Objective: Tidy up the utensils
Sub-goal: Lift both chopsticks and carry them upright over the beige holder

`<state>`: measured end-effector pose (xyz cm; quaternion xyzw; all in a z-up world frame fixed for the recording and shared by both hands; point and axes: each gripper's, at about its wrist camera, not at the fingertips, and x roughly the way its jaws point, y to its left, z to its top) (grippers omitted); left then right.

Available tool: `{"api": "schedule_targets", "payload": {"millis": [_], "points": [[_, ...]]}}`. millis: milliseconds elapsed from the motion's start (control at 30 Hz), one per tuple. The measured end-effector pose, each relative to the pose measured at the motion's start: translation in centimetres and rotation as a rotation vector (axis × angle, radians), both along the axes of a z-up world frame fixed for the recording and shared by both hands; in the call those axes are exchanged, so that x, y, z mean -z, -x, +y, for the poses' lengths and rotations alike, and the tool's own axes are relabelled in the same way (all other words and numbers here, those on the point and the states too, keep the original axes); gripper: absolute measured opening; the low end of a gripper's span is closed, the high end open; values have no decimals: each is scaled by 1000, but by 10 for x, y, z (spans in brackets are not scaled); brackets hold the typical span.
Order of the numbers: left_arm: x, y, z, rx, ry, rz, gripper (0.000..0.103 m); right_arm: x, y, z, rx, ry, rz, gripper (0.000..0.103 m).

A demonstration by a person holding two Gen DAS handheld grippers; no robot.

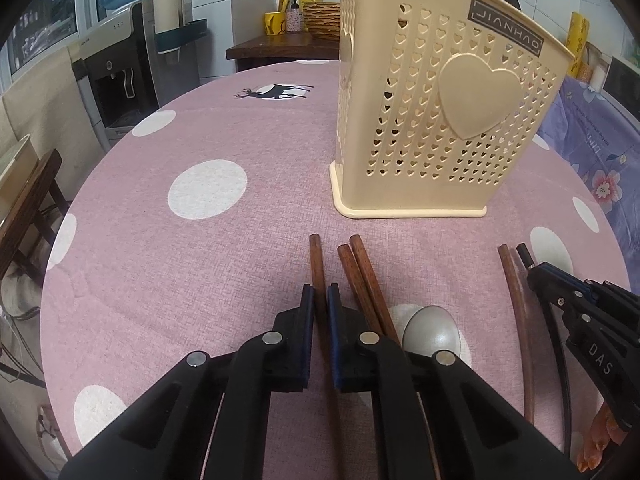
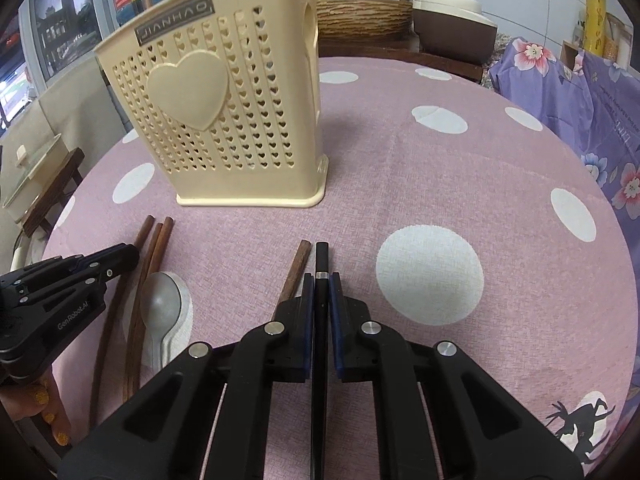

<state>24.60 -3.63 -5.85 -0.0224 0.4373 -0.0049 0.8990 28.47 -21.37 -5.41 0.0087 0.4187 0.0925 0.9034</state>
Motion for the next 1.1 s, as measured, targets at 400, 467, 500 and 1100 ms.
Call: {"api": "schedule_targets", "payload": {"millis": [400,467,500,1100], "points": [[-63,31,22,20,104,-172,8,-63,43,-23,0,-145,-164,8],[-78,41,25,32,120,-213,8,-78,53,-28,-2,-165,-202,8],[-85,45,25,36,127,-232,8,-87,60,-31,-7,-175,-225,8],[-148,75,37,74,166,-403,8,-152,99,-38,-39,-186,-380,8]]}}
